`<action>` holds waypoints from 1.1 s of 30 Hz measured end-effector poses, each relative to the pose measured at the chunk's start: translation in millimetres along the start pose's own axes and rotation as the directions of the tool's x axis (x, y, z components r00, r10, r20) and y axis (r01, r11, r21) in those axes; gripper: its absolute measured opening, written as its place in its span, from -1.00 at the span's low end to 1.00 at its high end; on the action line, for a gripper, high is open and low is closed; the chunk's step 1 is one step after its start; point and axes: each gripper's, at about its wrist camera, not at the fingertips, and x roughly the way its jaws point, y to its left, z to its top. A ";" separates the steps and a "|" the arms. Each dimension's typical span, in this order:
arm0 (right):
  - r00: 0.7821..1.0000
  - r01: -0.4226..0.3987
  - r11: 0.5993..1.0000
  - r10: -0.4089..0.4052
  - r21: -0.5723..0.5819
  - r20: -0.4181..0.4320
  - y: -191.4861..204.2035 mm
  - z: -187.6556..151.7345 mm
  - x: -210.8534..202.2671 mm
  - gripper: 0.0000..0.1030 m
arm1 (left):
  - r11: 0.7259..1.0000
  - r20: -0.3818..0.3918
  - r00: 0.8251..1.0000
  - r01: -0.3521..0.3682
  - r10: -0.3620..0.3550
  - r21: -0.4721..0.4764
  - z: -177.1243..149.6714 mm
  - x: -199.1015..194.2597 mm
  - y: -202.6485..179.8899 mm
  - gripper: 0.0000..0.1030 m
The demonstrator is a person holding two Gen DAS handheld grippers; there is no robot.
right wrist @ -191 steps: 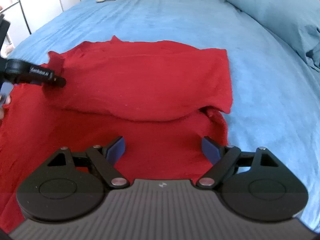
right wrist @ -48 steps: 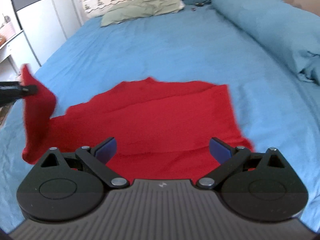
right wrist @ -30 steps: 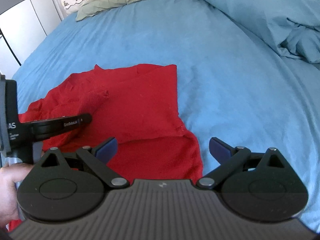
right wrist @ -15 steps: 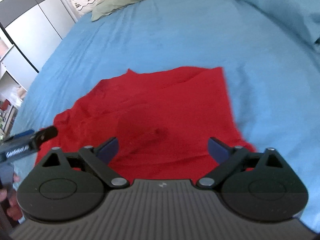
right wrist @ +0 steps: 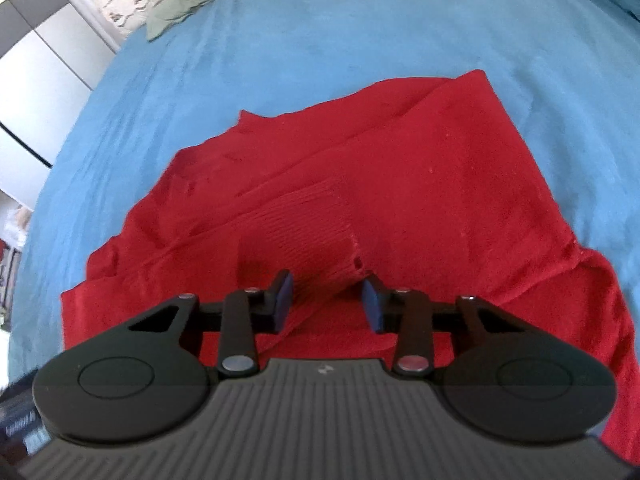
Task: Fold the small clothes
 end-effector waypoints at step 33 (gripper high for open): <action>0.978 0.134 0.978 -0.104 -0.161 0.183 -62.3 46.6 -45.1 -0.60 | 0.994 -0.031 0.993 -0.113 0.113 -0.003 -17.7 31.4 22.9 0.84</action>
